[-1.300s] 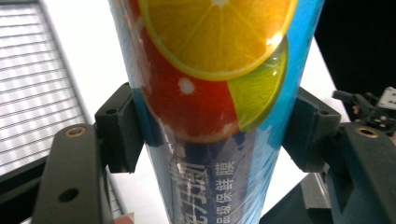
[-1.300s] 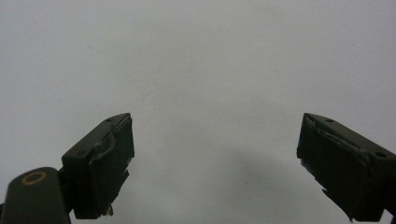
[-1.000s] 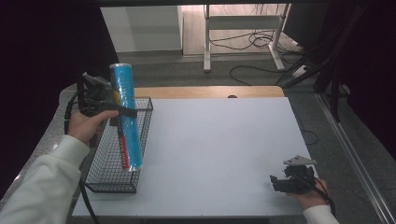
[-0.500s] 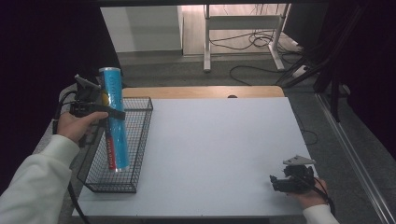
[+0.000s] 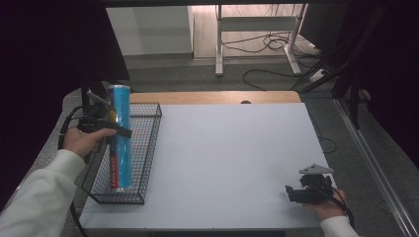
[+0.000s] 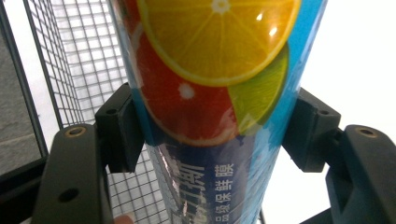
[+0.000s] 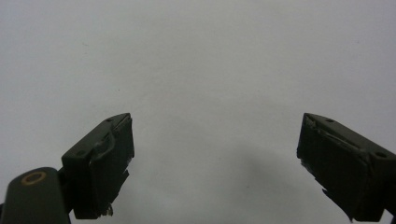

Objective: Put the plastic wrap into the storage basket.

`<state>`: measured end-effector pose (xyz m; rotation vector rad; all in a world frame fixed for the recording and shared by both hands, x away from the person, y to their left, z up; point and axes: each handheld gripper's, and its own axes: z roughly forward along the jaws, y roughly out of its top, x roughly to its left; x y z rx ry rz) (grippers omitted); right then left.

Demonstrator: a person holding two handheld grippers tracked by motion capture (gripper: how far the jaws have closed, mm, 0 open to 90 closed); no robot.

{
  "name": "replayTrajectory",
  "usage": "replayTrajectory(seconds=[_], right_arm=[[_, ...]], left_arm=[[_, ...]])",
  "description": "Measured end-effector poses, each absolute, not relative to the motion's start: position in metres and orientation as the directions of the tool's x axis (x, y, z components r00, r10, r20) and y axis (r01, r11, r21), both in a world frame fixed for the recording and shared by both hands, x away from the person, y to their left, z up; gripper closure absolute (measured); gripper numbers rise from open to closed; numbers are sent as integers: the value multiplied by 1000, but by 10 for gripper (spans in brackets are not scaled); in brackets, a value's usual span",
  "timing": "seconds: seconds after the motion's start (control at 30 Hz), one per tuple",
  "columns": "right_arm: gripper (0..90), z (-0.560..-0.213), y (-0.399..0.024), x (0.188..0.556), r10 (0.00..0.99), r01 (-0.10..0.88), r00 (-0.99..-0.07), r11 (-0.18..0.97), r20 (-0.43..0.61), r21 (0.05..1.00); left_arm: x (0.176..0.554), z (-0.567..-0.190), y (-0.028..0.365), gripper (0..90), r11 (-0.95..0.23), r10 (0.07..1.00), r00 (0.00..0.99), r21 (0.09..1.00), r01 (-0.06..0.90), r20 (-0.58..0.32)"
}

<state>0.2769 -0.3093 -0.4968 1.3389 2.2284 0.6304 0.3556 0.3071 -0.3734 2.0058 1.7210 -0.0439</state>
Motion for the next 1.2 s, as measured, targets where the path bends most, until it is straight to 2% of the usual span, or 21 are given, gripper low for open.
replayTrajectory(seconds=[0.3, 0.43, 0.57, 1.2], right_arm=[[115, -497, -309, 277, 895, 684, -419, 422, -153, 596], [115, -497, -309, 277, 896, 686, -418, 421, -153, 594], [115, -497, -310, 277, 896, 687, -417, 420, -152, 593], [112, -500, -311, 279, 896, 692, -415, 424, -158, 584]], left_arm=[[363, -396, 307, 316, -81, 930, 184, 307, 948, -320], [374, -414, 300, 316, -85, 944, 168, 282, 956, -283], [385, -436, 297, 316, -61, 943, 135, 241, 969, -305], [412, -496, 281, 314, -16, 965, 53, 145, 989, -255]])
